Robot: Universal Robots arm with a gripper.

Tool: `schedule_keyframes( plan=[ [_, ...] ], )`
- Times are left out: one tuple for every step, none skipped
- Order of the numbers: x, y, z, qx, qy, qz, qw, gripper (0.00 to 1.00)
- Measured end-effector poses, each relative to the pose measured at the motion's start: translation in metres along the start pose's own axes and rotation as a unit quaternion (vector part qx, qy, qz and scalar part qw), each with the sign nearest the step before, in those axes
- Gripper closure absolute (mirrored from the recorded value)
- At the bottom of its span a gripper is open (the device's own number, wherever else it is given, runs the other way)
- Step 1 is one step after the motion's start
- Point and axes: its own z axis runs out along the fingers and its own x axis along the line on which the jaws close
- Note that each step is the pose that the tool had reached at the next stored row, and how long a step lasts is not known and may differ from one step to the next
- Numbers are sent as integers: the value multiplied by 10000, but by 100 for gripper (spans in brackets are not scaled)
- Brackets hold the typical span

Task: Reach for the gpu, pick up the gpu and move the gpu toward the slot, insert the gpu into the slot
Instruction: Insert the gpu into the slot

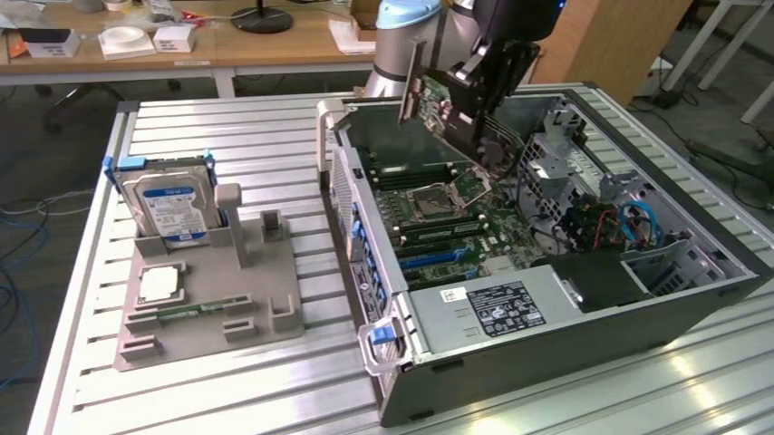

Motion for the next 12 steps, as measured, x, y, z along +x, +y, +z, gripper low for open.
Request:
schedule_keyframes(
  plan=[
    [0, 0, 1, -1, 4, -95, 10000, 73],
    [0, 0, 1, -3, 8, -185, 9998, 73],
    [0, 0, 1, -4, 12, -270, 9996, 73],
    [0, 0, 1, -6, 15, -351, 9994, 73],
    [0, 0, 2, -7, 19, -434, 9991, 73],
    [0, 0, 2, -8, 22, -514, 9987, 73],
    [0, 0, 3, -10, 27, -602, 9982, 73],
    [0, 0, 3, -11, 30, -683, 9977, 73],
    [0, 0, 4, -12, 33, -763, 9971, 73],
    [0, 0, 3, -13, 37, -839, 9965, 73],
    [0, 0, 4, -15, 40, -917, 9958, 73],
    [0, 0, 4, -16, 44, -998, 9950, 73]
  ],
)
